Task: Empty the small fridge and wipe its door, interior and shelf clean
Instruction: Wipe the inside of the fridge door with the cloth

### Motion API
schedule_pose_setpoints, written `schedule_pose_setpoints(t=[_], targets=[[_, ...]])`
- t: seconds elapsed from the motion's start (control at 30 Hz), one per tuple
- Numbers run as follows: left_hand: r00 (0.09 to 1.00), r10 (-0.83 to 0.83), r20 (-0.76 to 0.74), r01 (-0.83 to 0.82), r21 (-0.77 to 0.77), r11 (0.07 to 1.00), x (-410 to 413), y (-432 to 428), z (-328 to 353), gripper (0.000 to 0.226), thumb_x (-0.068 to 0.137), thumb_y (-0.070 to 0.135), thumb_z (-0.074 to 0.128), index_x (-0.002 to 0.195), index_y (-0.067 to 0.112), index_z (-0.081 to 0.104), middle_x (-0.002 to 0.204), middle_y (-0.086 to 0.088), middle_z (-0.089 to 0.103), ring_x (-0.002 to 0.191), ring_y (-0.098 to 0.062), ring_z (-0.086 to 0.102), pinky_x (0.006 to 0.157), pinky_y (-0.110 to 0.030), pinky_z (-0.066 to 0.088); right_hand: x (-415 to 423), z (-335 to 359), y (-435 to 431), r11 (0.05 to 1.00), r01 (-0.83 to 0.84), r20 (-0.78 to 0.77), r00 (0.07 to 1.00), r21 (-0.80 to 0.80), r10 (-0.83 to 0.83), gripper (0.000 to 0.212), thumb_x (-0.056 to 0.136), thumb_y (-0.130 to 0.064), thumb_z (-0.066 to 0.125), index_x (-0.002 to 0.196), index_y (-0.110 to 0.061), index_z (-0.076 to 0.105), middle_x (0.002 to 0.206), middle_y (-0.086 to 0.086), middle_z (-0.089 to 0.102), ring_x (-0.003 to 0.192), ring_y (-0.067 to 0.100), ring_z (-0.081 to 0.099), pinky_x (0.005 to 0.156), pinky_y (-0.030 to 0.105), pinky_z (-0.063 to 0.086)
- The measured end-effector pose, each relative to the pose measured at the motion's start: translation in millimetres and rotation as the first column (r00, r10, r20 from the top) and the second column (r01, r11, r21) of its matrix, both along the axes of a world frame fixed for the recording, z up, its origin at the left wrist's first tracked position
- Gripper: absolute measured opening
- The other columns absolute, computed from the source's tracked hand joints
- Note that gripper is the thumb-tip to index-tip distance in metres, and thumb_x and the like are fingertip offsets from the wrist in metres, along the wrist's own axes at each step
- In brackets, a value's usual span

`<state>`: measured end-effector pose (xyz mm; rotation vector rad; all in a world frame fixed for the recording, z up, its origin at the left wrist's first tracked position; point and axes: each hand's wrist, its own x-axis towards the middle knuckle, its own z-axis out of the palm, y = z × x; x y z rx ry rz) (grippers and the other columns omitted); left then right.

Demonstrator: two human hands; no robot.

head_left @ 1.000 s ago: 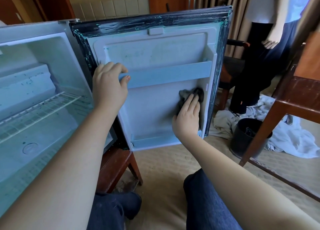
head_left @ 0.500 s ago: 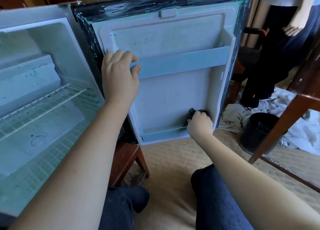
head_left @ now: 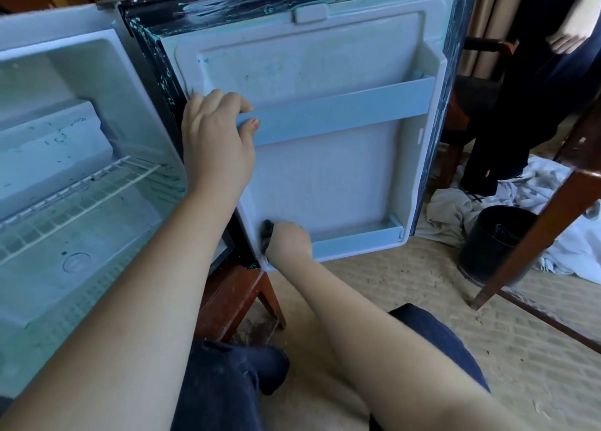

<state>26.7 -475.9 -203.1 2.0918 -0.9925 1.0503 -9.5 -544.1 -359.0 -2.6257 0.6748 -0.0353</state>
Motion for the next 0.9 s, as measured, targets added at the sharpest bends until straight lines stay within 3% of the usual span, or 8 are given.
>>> schedule_pose_setpoints(t=[0.13, 0.23, 0.4, 0.47, 0.6, 0.7, 0.8, 0.9], targets=[[0.999, 0.009, -0.035, -0.009, 0.011, 1.000, -3, 3, 3, 0.011, 0.087, 0.012, 0.061, 0.093, 0.004, 0.064, 0.095, -0.014, 0.063, 0.098, -0.035, 0.051, 0.097, -0.037, 0.034, -20, -5, -32, 1.000, 0.029, 0.116, 0.993, 0.002, -0.029, 0.026, 0.091, -0.011, 0.050, 0.116, -0.008, 0.058, 0.115, 0.013, 0.062, 0.105, 0.031, 0.059, 0.079, 0.032, 0.045], [0.998, 0.011, -0.062, -0.011, 0.007, 1.000, -6, 3, 5, 0.011, 0.088, 0.012, 0.061, 0.095, 0.004, 0.065, 0.096, -0.013, 0.063, 0.100, -0.035, 0.051, 0.104, -0.042, 0.035, -48, -6, -72, 0.983, 0.159, 0.143, 0.979, -0.090, -0.145, 0.028, 0.091, -0.012, 0.049, 0.117, -0.009, 0.058, 0.117, 0.014, 0.061, 0.105, 0.033, 0.059, 0.081, 0.034, 0.046], [0.998, 0.009, -0.059, -0.010, -0.020, 1.000, -8, 1, 3, 0.012, 0.088, 0.013, 0.061, 0.095, 0.005, 0.065, 0.096, -0.011, 0.063, 0.100, -0.034, 0.051, 0.100, -0.040, 0.038, -97, -14, -117, 0.910, 0.337, 0.259, 0.926, -0.243, -0.275, 0.026, 0.095, -0.028, 0.051, 0.116, -0.017, 0.064, 0.115, 0.007, 0.057, 0.095, 0.032, 0.056, 0.070, 0.032, 0.039], [0.999, 0.004, -0.048, -0.005, -0.024, 1.000, -7, 2, 2, 0.012, 0.087, 0.013, 0.061, 0.094, 0.005, 0.065, 0.094, -0.011, 0.063, 0.099, -0.035, 0.051, 0.101, -0.046, 0.039, -87, -15, -107, 0.905, 0.306, 0.190, 0.947, -0.295, -0.258, 0.026, 0.097, -0.028, 0.047, 0.111, -0.014, 0.064, 0.110, 0.010, 0.063, 0.096, 0.032, 0.058, 0.071, 0.033, 0.036], [1.000, -0.008, -0.018, 0.007, -0.023, 1.000, -4, 1, 1, 0.011, 0.087, 0.013, 0.061, 0.093, 0.005, 0.065, 0.094, -0.012, 0.063, 0.098, -0.034, 0.052, 0.099, -0.037, 0.036, -55, -19, -54, 0.993, 0.090, 0.240, 0.968, -0.072, -0.070, 0.025, 0.092, -0.025, 0.045, 0.097, -0.010, 0.064, 0.101, 0.012, 0.067, 0.095, 0.033, 0.061, 0.070, 0.034, 0.042], [1.000, -0.011, 0.008, 0.011, -0.017, 1.000, -1, 2, 0, 0.012, 0.087, 0.014, 0.060, 0.094, 0.005, 0.064, 0.094, -0.013, 0.062, 0.098, -0.035, 0.051, 0.091, -0.032, 0.032, -40, -19, -10, 0.987, -0.143, 0.235, 0.959, -0.076, 0.157, 0.030, 0.094, -0.030, 0.041, 0.108, -0.014, 0.061, 0.116, 0.007, 0.063, 0.111, 0.031, 0.052, 0.087, 0.039, 0.041], [1.000, -0.004, 0.005, 0.004, -0.018, 1.000, -1, 3, 0, 0.014, 0.088, 0.015, 0.059, 0.095, 0.004, 0.064, 0.095, -0.013, 0.062, 0.099, -0.035, 0.051, 0.095, -0.034, 0.033, -29, -11, 2, 0.959, -0.193, 0.007, 0.980, -0.206, 0.199, 0.046, 0.100, -0.046, 0.026, 0.113, -0.018, 0.060, 0.122, 0.004, 0.060, 0.123, 0.029, 0.042, 0.113, 0.056, 0.012], [1.000, 0.001, -0.003, -0.001, -0.007, 1.000, -3, 4, -1, 0.013, 0.088, 0.014, 0.059, 0.094, 0.004, 0.063, 0.095, -0.013, 0.062, 0.099, -0.035, 0.051, 0.097, -0.039, 0.036, -25, -5, -8, 0.916, -0.217, -0.135, 0.974, -0.338, 0.181, 0.061, 0.098, -0.060, 0.016, 0.090, -0.018, 0.059, 0.101, 0.002, 0.064, 0.116, 0.026, 0.049, 0.113, 0.060, 0.002]])
